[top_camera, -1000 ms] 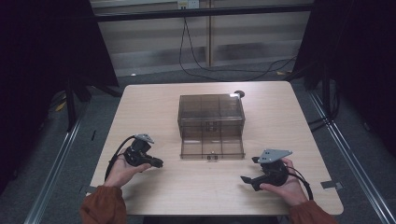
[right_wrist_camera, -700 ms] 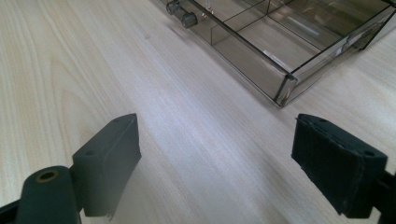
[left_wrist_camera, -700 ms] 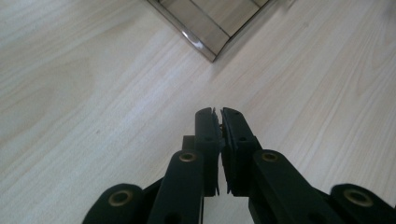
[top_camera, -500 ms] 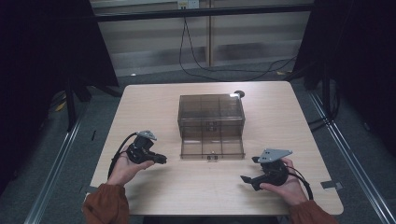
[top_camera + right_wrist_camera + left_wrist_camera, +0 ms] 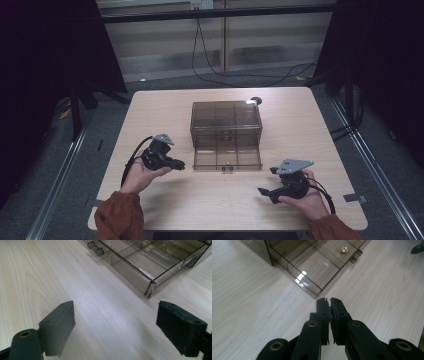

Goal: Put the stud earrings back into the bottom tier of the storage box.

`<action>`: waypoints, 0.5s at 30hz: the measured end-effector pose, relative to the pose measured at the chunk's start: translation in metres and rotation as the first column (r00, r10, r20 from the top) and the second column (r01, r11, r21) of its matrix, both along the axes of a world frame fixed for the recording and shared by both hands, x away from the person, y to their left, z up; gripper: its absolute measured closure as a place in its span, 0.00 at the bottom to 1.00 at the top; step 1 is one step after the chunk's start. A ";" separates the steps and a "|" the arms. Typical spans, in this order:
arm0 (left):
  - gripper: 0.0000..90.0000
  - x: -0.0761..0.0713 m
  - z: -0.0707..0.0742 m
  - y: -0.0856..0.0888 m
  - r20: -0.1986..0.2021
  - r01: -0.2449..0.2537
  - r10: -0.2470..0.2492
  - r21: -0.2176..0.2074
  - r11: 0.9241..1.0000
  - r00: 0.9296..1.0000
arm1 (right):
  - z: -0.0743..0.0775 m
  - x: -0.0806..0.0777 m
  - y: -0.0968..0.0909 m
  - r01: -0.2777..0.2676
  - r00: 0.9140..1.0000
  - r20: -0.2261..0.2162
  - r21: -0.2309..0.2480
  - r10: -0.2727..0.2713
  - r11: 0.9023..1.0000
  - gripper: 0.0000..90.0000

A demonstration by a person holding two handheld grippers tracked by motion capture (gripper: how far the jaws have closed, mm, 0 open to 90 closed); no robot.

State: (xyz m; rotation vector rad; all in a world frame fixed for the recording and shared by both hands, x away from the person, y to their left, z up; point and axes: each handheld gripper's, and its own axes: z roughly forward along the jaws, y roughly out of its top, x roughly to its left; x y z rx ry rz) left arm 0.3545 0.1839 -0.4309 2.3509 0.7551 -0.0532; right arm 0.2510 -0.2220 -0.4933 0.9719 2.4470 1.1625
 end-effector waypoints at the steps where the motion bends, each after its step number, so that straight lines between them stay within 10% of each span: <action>1: 0.96 0.001 0.000 -0.001 0.002 0.004 -0.004 -0.009 1.000 1.000 | 0.000 0.000 0.001 0.003 1.000 -0.005 -0.004 -0.003 1.000 0.16; 15: 0.96 0.009 0.014 -0.023 0.029 0.039 -0.038 -0.030 0.999 0.999 | 0.000 -0.001 0.000 0.004 1.000 0.001 0.000 -0.004 1.000 0.16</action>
